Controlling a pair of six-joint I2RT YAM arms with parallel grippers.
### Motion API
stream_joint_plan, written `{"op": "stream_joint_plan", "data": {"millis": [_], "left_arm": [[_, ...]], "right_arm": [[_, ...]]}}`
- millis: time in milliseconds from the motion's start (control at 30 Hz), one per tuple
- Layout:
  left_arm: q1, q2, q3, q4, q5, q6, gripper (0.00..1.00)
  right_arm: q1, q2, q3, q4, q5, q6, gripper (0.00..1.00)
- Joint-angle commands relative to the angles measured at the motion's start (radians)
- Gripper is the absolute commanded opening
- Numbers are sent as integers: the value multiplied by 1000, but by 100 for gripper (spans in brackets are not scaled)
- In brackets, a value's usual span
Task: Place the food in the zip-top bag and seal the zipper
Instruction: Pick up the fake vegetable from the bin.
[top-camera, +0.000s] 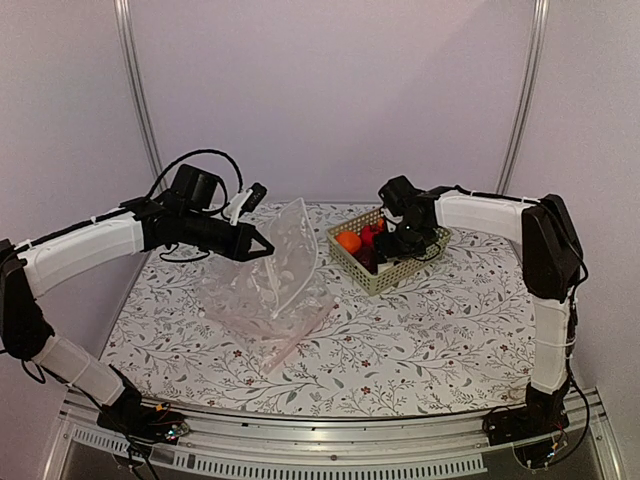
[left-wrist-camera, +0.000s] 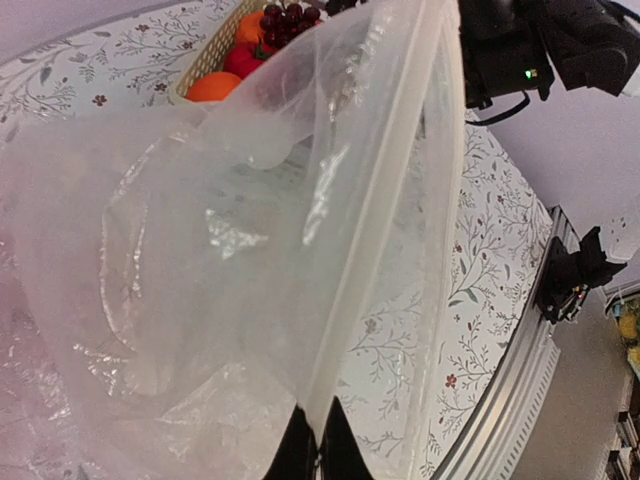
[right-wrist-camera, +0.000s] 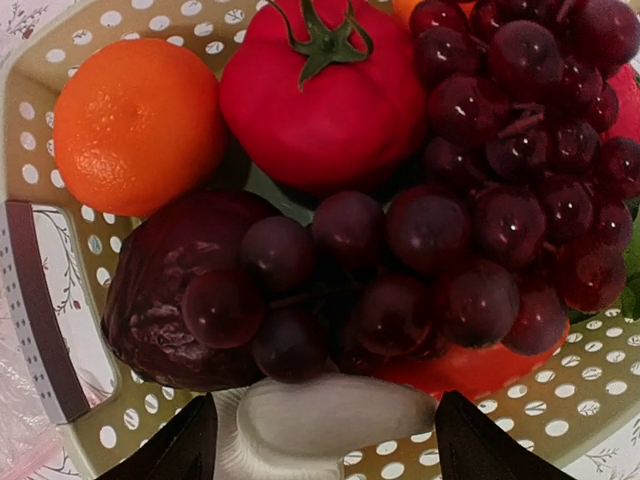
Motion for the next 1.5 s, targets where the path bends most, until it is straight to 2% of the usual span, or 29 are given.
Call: {"op": "stream_joint_plan", "data": {"millis": [0, 100, 333, 567, 1000, 1467], "left_arm": [[14, -10, -10, 8, 7, 6, 0], [14, -15, -10, 8, 3, 9, 0], [18, -13, -10, 8, 3, 6, 0], [20, -10, -10, 9, 0, 7, 0], [22, -12, -10, 6, -3, 6, 0], [22, -18, -11, 5, -1, 5, 0]], "right_arm": [[2, 71, 57, -27, -6, -36, 75], [2, 93, 76, -39, -8, -39, 72], [1, 95, 76, -37, -7, -30, 47], [1, 87, 85, -35, 4, -13, 28], [1, -85, 45, -21, 43, 26, 16], [1, -149, 20, -2, 29, 55, 16]]}}
